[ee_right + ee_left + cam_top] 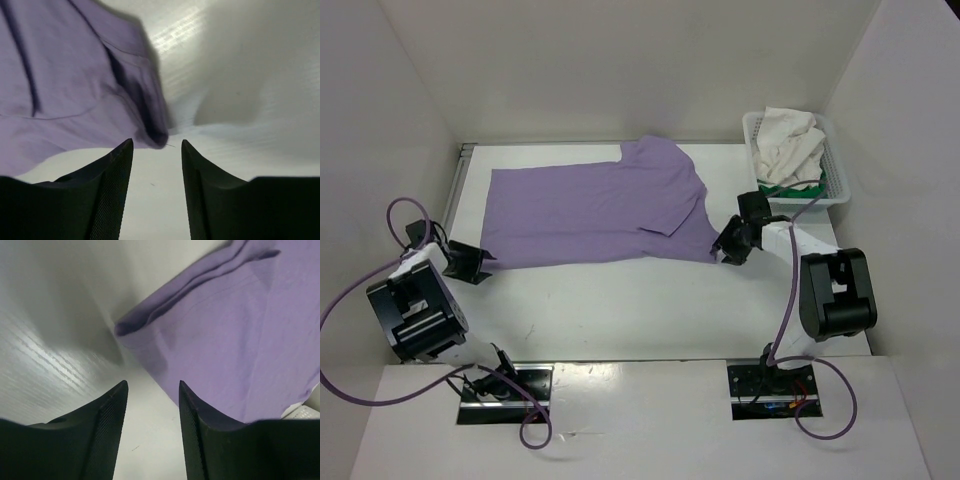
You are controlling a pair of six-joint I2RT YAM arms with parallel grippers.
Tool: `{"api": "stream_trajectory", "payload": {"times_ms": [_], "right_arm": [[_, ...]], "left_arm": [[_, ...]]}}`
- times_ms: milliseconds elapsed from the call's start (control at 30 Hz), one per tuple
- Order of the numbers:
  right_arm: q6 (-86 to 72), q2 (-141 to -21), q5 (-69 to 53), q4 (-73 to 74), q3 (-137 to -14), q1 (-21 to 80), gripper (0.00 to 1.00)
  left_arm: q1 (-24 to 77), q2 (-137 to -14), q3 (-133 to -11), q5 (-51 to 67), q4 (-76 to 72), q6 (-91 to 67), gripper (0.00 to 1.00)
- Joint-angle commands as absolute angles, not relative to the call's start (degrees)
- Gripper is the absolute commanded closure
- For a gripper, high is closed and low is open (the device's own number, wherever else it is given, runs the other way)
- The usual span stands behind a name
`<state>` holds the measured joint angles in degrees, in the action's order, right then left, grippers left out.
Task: Fold and stack the t-shirts
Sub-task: Fold the flattened tshirt in 1/3 of the way
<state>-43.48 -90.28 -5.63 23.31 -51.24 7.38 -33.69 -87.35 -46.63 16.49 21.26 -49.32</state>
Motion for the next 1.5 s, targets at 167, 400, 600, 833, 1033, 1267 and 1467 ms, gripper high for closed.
{"api": "stream_trajectory", "payload": {"times_ms": [167,400,600,833,1033,1267,1467], "right_arm": [[-44.6,-94.3,-5.9,17.0,-49.3,8.1,0.50],[-45.6,-97.6,-0.5,16.7,-55.3,7.6,0.98],[-45.1,-92.6,1.6,20.9,-53.0,3.7,1.00],[-46.8,-85.2,-1.9,23.5,-43.3,2.5,1.00],[-48.0,-75.9,-1.3,26.8,-39.9,0.0,0.94],[-43.0,-72.2,-1.9,30.0,-48.6,0.0,0.39],[-41.8,-79.9,-6.7,24.9,-55.5,8.8,0.93]], "left_arm": [[-34.0,-94.0,-47.3,18.4,17.0,-48.0,0.70],[-34.0,-96.6,-48.4,18.3,16.3,-47.5,1.00],[-34.0,-96.5,-49.0,17.8,16.3,-46.4,1.00],[-33.5,-92.6,-44.6,18.3,20.5,-44.2,1.00],[-33.5,-84.7,-41.7,20.3,27.0,-42.1,0.51],[-31.7,-77.3,-45.6,24.3,31.9,-40.2,0.20],[-19.8,-75.3,-47.5,24.4,25.4,-40.9,0.85]]}}
